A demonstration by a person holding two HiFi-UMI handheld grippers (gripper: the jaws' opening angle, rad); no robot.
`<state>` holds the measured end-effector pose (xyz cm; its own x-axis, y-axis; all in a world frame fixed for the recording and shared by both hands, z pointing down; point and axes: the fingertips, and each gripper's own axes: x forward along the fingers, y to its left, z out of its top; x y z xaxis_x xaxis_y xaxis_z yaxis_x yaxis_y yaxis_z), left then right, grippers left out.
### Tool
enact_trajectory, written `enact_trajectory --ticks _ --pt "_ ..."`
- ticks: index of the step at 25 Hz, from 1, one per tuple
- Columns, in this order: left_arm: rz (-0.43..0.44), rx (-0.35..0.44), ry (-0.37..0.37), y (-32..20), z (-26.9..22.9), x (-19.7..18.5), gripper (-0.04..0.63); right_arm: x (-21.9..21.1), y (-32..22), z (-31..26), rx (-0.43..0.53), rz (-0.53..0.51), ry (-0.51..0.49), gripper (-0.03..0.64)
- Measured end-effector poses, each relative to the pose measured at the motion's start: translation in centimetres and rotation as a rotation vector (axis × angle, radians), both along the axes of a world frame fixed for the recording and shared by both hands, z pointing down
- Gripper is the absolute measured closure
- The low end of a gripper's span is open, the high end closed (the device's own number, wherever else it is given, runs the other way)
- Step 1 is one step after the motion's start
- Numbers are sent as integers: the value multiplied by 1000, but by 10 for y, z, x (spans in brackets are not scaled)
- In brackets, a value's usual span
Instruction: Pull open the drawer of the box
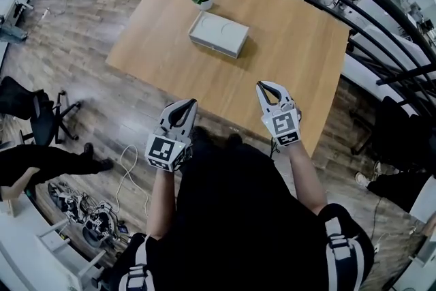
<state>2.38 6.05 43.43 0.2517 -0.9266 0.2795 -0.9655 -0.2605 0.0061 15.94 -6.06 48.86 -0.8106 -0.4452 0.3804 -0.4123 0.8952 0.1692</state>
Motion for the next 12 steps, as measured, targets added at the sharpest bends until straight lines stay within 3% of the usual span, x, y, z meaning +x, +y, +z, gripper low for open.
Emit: enact_trajectory --ticks 12 --pt "77 -9 3 -31 10 -13 572 3 -17 7 -7 92 16 591"
